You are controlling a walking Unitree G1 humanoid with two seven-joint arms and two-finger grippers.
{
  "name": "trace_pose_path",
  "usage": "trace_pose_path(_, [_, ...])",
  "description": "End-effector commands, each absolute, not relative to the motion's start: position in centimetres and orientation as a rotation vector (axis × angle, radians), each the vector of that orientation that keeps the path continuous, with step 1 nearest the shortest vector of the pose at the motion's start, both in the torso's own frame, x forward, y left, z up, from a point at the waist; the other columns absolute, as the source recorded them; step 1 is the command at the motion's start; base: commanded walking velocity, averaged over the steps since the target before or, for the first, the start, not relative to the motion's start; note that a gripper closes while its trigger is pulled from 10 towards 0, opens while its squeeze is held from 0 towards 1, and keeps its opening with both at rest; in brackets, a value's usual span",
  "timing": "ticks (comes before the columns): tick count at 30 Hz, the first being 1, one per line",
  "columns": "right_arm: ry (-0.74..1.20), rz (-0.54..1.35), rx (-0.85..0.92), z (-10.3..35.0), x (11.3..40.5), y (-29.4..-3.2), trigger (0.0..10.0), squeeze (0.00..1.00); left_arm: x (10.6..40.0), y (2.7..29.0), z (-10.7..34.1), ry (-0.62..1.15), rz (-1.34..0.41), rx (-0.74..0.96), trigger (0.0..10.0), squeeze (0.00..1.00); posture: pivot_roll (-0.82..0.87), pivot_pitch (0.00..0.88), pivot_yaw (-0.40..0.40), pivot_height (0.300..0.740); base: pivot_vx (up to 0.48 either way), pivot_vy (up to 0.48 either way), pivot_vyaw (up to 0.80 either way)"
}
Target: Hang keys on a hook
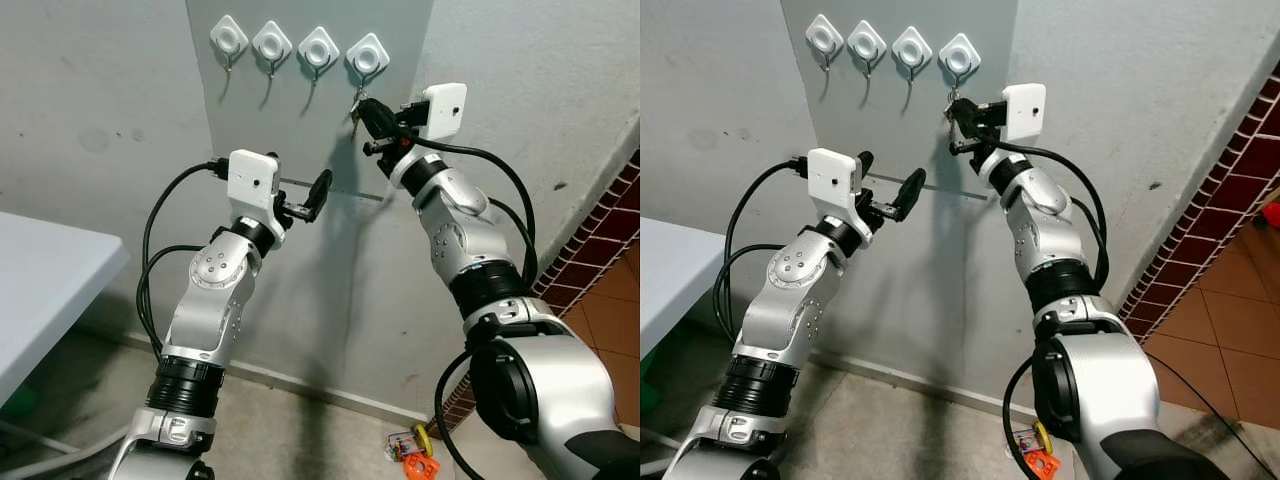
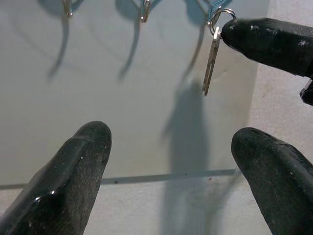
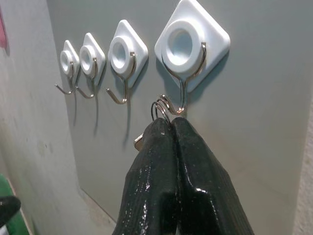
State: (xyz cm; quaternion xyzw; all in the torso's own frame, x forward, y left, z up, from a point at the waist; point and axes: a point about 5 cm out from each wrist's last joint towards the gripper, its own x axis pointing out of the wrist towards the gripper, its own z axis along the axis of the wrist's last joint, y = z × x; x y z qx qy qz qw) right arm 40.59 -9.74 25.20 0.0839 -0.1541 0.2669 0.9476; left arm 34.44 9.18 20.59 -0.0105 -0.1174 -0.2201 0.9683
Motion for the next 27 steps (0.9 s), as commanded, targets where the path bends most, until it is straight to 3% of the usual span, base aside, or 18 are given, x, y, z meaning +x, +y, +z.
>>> trace_pose_path(1, [-0.348,0.552,0.174,26.41,40.72,-9.47,10.0,0.0,34.4,8.97,21.23,-0.251,-0.451,-0.014,10.0,0.0,0.08,0.0,-0.023,0.74,0.0,0.0,0.0])
trace_pose_path(17, [-0.373,0.544,0.189,27.23,40.92,-9.53,10.0,0.0,34.39,8.95,21.18,-0.248,-0.449,-0.02,10.0,0.0,0.08,0.0,-0.026,0.74,0.0,0.0,0.0])
trace_pose_path(27, [-0.323,0.555,0.402,27.32,41.28,-9.92,10.0,0.0,34.41,8.94,21.23,-0.248,-0.448,-0.027,10.0,0.0,0.07,0.0,-0.026,0.74,0.0,0.0,0.0])
